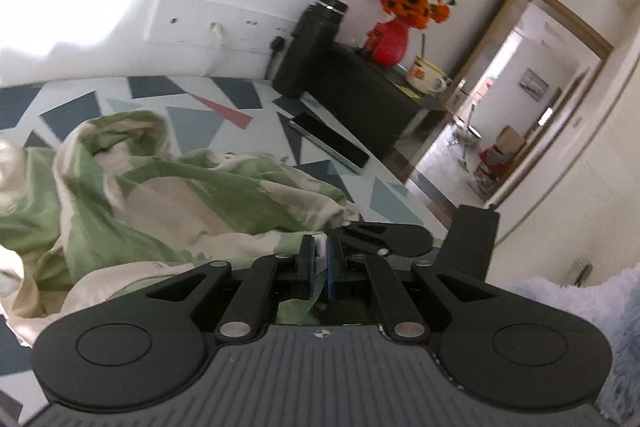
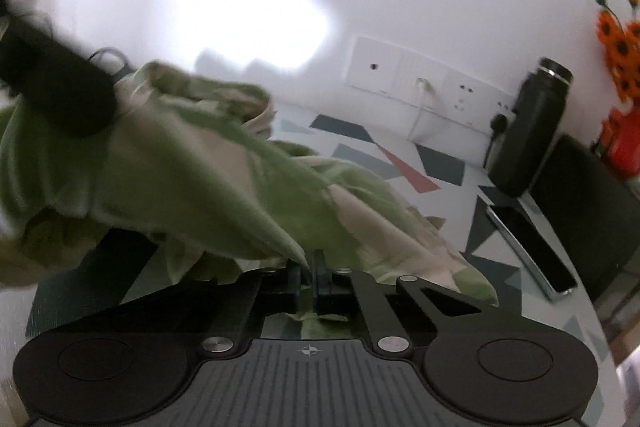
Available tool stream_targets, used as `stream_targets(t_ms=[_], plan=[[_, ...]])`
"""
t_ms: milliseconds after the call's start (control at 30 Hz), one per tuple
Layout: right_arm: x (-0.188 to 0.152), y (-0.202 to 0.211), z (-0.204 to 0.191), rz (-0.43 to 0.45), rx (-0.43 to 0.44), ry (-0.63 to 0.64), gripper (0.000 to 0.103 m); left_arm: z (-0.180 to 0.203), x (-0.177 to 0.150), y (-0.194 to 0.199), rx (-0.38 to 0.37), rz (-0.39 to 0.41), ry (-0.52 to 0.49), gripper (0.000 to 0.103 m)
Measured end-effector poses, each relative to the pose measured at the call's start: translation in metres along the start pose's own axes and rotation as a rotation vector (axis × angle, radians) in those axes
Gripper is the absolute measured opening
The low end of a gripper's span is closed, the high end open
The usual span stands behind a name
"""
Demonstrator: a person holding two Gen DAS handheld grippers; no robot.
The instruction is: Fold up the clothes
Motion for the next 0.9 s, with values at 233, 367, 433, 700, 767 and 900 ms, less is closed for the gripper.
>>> stream_targets(t_ms=[233, 367, 433, 700, 767, 900], plan=[[-0.006, 0.011, 0.040, 0.018, -0.138, -0.134, 0.001, -0.007, 0.007, 0.012, 0.070, 0.008, -0.098, 0.010], [-0.021, 0.009, 0.068, -0.037, -0.188, -0.230, 0.001, -0.023, 0.020, 0.048, 0.131, 0.108, -0.156, 0.032], [-0.029, 0.008, 0.074, -0.062, -0.196, -0.263, 0.001, -0.044, 0.020, 0.063, 0.213, 0.139, -0.147, 0.043], [-0.046, 0.005, 0.065, -0.109, -0.188, -0.250, 0.004, -0.154, -0.015, 0.081, 0.463, 0.074, 0.191, 0.060], [-0.046, 0.006, 0.060, -0.117, -0.195, -0.237, 0.005, -0.170, -0.021, 0.080, 0.426, 0.074, 0.317, 0.060], [-0.040, 0.003, 0.055, -0.113, -0.200, -0.210, 0.009, -0.188, -0.025, 0.078, 0.317, 0.156, 0.549, 0.060]])
Point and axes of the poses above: each gripper's, at about its wrist camera, not at the fingertips, and y roughly against the way its jaws point, z to its right, x to its top, the point moved 7 cm from there along -y, roughly the way its jaws point, and after that the axes turned 1 degree about -z, right-handed, at the moved point
